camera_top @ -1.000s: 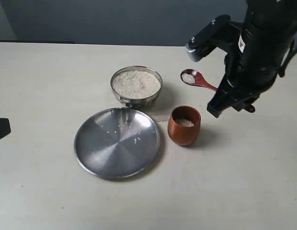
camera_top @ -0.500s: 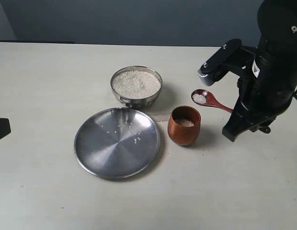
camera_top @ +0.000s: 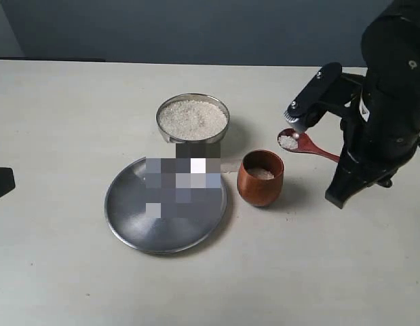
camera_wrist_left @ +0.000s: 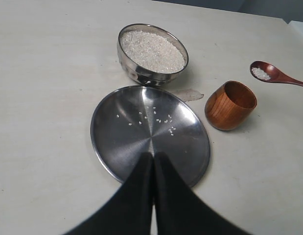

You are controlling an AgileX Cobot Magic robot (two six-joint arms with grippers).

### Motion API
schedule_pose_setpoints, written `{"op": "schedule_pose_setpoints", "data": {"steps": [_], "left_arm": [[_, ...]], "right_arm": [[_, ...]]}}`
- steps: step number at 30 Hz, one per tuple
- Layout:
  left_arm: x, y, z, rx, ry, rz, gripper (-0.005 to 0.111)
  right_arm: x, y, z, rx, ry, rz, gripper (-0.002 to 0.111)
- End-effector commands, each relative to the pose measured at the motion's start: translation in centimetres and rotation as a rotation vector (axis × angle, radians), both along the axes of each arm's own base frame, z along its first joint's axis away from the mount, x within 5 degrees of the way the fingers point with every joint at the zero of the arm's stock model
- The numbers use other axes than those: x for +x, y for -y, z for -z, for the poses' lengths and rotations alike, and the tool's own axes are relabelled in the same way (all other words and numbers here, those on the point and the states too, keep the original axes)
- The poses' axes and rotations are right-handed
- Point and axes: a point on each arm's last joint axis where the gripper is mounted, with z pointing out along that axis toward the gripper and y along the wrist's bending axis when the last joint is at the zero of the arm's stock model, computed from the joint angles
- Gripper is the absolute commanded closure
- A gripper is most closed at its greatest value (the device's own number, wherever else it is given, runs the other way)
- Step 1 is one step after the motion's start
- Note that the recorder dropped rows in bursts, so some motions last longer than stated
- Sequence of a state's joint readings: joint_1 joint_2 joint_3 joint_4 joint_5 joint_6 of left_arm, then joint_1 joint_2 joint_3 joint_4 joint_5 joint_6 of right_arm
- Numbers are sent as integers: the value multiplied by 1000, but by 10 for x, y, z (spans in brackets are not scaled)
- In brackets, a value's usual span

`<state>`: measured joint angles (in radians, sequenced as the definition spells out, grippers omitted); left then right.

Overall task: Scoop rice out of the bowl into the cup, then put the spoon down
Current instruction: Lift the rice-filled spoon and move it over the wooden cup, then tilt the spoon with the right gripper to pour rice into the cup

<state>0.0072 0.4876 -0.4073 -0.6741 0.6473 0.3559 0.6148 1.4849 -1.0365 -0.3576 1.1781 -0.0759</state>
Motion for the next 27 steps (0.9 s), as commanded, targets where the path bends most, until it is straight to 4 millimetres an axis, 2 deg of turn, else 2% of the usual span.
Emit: {"op": "schedule_pose_setpoints", "data": {"steps": [1,5,12,27], "left_arm": [[1,0,-2,-5,3,-2,106],[1,0,-2,-5,3,-2,106],[1,0,-2,-5,3,-2,106],[1,0,-2,-5,3,-2,106]], "right_arm": [[-4,-10,1,16,59,-52,109],[-5,-16,1,27,72,-79,109],[-3,-13,0,-11,89,-91,109],[-1,-27,18,-149,69,-165,109]]}}
